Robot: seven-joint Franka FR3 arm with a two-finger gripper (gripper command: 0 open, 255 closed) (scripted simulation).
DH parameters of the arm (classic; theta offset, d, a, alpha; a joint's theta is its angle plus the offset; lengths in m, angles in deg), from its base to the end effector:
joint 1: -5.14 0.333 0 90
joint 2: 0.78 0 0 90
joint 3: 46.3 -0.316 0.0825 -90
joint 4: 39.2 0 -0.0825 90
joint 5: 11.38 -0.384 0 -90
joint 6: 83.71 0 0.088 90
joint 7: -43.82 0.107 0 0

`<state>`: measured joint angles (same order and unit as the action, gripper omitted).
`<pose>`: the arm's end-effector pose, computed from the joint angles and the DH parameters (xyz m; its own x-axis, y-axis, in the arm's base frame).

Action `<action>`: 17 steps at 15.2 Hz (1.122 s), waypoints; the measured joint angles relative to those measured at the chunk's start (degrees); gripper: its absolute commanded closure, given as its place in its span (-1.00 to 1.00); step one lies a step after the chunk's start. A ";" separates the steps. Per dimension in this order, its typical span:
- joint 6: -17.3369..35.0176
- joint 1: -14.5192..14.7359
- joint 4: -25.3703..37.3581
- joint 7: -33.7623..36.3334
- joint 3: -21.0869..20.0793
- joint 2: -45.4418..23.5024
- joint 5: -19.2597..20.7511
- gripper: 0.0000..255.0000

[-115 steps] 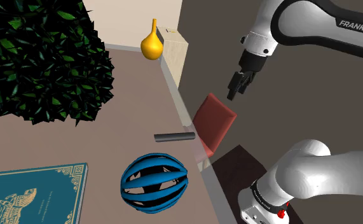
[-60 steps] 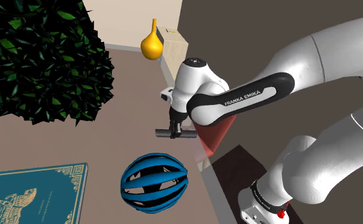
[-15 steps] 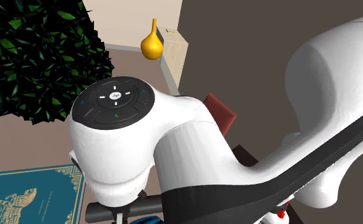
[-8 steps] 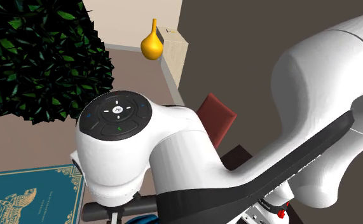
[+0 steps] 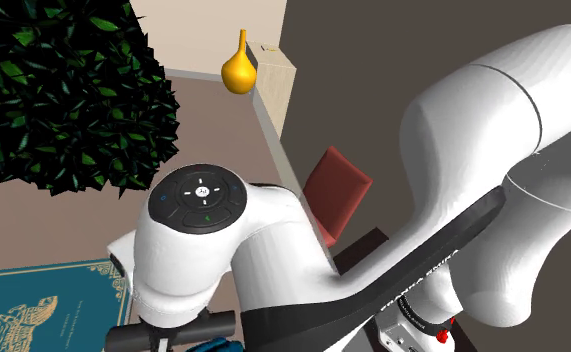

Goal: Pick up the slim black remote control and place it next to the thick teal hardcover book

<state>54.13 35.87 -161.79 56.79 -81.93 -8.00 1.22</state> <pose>0.2349 0.5202 0.3733 0.4651 0.8671 0.1784 0.8744 -0.4815 0.0604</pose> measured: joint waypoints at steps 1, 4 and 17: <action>2.96 0.57 -0.20 1.06 0.09 -1.14 0.99 1.00; 3.55 1.50 -1.27 1.65 -0.13 -1.70 1.07 1.00; -7.34 2.48 -0.74 1.49 0.07 -2.16 0.79 -1.00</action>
<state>46.79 38.35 -162.53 58.28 -81.86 -10.16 2.01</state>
